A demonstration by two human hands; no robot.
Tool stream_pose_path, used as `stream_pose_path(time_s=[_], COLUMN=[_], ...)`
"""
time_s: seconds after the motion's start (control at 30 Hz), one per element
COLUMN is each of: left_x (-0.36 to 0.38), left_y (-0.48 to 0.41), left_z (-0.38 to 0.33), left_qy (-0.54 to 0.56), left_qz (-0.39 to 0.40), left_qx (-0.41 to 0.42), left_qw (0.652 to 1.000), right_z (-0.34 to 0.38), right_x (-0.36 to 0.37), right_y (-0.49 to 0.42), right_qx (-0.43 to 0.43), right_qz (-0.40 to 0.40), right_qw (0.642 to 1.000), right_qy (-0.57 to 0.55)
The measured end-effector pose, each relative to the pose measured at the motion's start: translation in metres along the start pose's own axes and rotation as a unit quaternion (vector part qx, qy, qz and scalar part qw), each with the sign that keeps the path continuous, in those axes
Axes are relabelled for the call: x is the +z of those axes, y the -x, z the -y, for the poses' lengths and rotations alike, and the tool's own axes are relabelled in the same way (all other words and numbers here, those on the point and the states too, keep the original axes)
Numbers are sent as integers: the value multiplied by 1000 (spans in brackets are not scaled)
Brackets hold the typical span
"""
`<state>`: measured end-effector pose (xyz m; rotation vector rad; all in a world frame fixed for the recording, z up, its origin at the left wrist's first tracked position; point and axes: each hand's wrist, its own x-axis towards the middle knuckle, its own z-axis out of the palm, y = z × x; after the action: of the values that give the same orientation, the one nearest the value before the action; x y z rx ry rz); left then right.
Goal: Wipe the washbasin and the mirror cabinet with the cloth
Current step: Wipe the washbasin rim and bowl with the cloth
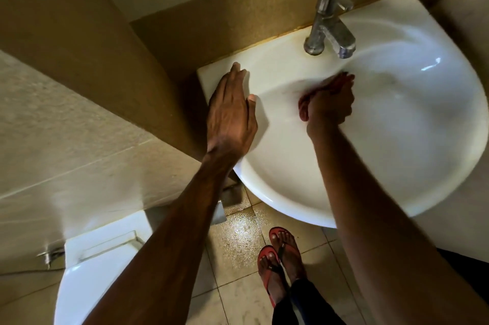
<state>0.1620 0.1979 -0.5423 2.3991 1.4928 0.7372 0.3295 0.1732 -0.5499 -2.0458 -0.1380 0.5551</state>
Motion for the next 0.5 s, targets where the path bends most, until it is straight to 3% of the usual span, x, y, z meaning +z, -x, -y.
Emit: stream_pose_path(time_s=[0.07, 0.2, 0.33, 0.43, 0.5], left_x=[-2, -4, -9, -2, 4], left_y=[-2, -3, -2, -2, -2], left_z=[0, -2, -4, 4, 10], left_qy=[11, 16, 102, 97, 97], left_qz=[5, 10, 28, 23, 14], left_qx=[-13, -20, -14, -15, -12], left_qw=[1000, 1000, 994, 995, 995], right_z=[8, 8, 2, -13, -21], right_x=[0, 9, 20, -1, -21], right_y=[3, 59, 105, 111, 111], right_qx=[-11, -67, -87, -177, -339], right_qz=[12, 98, 116, 177, 213], right_qw=[1000, 989, 989, 967, 906], right_qy=[9, -85, 1, 55, 138])
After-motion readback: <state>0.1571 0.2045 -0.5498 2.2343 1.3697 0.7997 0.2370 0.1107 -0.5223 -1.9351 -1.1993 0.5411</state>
